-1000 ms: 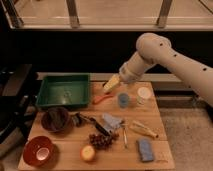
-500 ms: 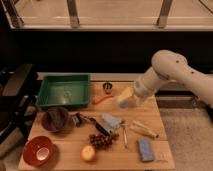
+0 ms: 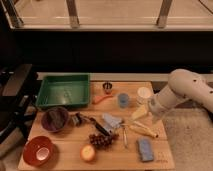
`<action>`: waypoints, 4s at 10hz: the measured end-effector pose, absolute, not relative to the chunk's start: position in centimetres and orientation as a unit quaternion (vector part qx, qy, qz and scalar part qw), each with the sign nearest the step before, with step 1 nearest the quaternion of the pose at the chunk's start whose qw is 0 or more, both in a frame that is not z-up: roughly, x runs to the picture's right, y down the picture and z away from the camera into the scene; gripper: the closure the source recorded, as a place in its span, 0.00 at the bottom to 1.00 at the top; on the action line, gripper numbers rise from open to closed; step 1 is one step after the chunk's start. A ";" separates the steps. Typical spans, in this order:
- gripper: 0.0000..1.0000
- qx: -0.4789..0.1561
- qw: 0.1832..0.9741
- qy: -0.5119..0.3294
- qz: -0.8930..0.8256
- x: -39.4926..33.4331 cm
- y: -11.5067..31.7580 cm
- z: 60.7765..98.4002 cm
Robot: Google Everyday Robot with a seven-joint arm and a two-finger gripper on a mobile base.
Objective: Place sponge in red bowl
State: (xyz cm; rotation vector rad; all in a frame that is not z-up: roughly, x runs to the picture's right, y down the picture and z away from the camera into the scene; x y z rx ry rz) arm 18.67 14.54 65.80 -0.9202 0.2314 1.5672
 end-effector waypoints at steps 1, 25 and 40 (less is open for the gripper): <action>0.27 -0.398 0.608 0.100 0.679 18.8 14.6 65.8; 0.56 -0.382 0.503 0.317 0.708 22.3 32.6 75.8; 1.00 -0.421 0.608 0.131 0.661 9.4 15.1 71.2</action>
